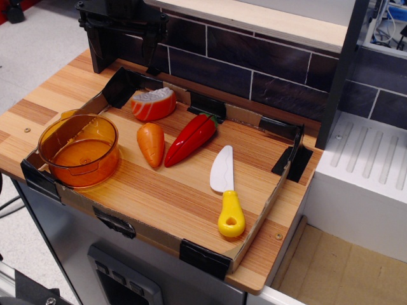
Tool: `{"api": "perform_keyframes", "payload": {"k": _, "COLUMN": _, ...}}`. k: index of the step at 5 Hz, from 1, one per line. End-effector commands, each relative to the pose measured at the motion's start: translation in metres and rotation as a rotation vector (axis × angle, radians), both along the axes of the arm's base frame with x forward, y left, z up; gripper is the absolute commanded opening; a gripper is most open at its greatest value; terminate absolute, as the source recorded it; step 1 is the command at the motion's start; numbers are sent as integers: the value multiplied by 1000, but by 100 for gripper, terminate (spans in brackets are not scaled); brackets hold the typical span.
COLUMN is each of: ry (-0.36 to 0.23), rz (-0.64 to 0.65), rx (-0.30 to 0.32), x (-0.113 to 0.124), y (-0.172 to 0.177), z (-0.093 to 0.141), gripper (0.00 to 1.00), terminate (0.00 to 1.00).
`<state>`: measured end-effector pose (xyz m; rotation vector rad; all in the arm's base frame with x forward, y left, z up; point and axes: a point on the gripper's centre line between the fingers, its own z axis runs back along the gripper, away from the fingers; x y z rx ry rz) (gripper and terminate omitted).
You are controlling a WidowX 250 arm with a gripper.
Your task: Put carrot in pot
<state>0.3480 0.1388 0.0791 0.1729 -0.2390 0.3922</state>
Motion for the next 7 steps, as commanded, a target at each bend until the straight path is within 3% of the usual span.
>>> {"api": "perform_keyframes", "payload": {"k": 1, "ry": 0, "rz": 0, "rx": 0, "x": 0, "y": 0, "z": 0, "gripper": 100, "terminate": 0}}
{"api": "perform_keyframes", "payload": {"k": 2, "ry": 23, "rz": -14, "rx": -78, "x": -6, "y": -14, "z": 5, "gripper": 100, "terminate": 0}}
{"api": "perform_keyframes", "payload": {"k": 3, "ry": 29, "rz": -32, "rx": -197, "x": -17, "y": -30, "z": 6, "gripper": 100, "terminate": 0}}
{"api": "perform_keyframes", "payload": {"k": 4, "ry": -24, "rz": 53, "rx": -238, "x": -28, "y": -45, "z": 3, "gripper": 100, "terminate": 0}}
{"api": "perform_keyframes", "payload": {"k": 5, "ry": -51, "rz": 151, "rx": -224, "x": -40, "y": -57, "z": -3, "gripper": 100, "terminate": 0}}
{"api": "perform_keyframes", "payload": {"k": 6, "ry": -69, "rz": 199, "rx": -133, "x": -48, "y": -64, "z": -9, "gripper": 100, "terminate": 0}}
{"api": "perform_keyframes", "payload": {"k": 7, "ry": -56, "rz": 234, "rx": -105, "x": -47, "y": -66, "z": -16, "gripper": 100, "terminate": 0}}
